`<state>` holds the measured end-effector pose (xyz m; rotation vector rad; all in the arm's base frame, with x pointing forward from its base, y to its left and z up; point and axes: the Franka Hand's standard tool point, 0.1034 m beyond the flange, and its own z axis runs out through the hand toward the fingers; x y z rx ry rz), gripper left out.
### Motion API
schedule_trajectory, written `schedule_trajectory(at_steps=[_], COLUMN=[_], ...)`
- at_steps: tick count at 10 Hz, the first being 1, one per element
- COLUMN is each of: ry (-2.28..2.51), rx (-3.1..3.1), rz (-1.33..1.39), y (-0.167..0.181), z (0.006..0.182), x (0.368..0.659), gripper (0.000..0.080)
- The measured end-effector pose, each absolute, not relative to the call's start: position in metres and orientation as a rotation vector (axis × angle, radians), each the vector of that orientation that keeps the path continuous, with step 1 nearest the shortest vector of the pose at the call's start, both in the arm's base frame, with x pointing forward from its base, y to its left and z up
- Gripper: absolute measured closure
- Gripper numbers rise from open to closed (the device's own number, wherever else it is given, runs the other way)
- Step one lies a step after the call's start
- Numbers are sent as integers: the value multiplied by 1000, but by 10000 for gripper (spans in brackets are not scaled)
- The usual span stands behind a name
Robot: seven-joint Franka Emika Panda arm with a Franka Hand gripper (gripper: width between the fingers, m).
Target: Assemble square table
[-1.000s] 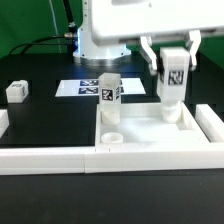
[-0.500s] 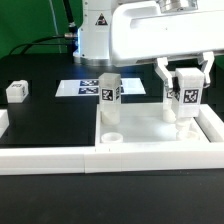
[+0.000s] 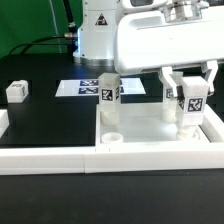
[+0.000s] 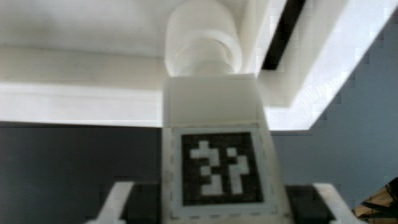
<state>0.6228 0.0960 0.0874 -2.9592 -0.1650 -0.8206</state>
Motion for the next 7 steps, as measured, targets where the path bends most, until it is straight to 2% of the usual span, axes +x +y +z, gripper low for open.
schedule_trajectory(at_steps=[4,7], ry=[-160,-160], rx=[-2964,-2963], rz=[-816,-823], y=[94,94], z=[75,75], x=[622,622], gripper=[507,495])
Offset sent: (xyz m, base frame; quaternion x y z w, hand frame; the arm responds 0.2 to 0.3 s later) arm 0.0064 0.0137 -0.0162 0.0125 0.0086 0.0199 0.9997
